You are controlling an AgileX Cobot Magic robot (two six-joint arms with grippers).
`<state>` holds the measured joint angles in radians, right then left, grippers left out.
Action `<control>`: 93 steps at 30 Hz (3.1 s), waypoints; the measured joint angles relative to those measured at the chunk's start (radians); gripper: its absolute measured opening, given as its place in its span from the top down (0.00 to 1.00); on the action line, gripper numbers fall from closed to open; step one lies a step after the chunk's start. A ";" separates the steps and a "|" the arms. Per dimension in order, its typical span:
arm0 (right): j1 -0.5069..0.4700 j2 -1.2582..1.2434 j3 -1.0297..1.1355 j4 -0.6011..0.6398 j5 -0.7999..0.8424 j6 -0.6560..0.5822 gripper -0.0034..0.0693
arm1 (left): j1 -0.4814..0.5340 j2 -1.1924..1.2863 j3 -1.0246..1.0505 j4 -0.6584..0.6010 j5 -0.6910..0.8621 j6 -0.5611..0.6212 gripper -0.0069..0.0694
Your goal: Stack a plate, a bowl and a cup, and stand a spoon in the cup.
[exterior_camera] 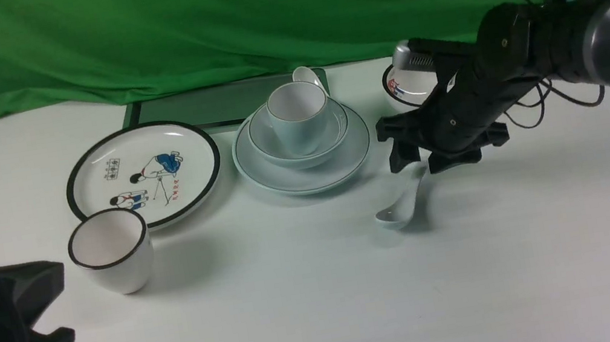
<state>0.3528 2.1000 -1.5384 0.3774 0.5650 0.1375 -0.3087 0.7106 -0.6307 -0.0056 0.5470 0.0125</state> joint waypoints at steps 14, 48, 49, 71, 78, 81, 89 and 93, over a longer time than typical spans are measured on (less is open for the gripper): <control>0.045 0.027 -0.004 -0.018 -0.012 -0.166 0.85 | 0.000 0.000 0.000 -0.002 -0.003 0.000 0.95; 0.285 0.140 -0.040 -0.025 -1.304 -0.767 0.85 | 0.000 0.000 0.037 0.006 -0.060 0.006 0.95; 0.277 0.141 -0.040 -0.023 -1.303 -0.768 0.85 | 0.000 0.000 0.037 0.006 -0.063 0.007 0.95; 0.237 0.003 -0.036 0.035 -1.047 -0.965 0.56 | 0.000 -0.104 0.031 0.006 -0.037 0.052 0.95; 0.237 -0.357 -0.038 0.085 -0.565 -1.070 0.77 | 0.000 -0.393 0.072 0.016 -0.108 0.103 0.95; 0.230 -0.480 -0.038 0.036 -0.340 -0.983 0.91 | 0.000 -0.530 0.161 0.023 -0.172 0.110 0.95; 0.220 -0.670 -0.022 -0.510 0.201 -0.412 0.93 | 0.000 -0.710 0.389 0.057 -0.366 0.112 0.95; 0.213 -0.810 0.152 -0.656 0.297 -0.300 0.93 | 0.000 -0.698 0.399 0.061 -0.409 0.112 0.95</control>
<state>0.5655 1.2898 -1.3868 -0.2787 0.8623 -0.1622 -0.3087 0.0125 -0.2321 0.0555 0.1383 0.1242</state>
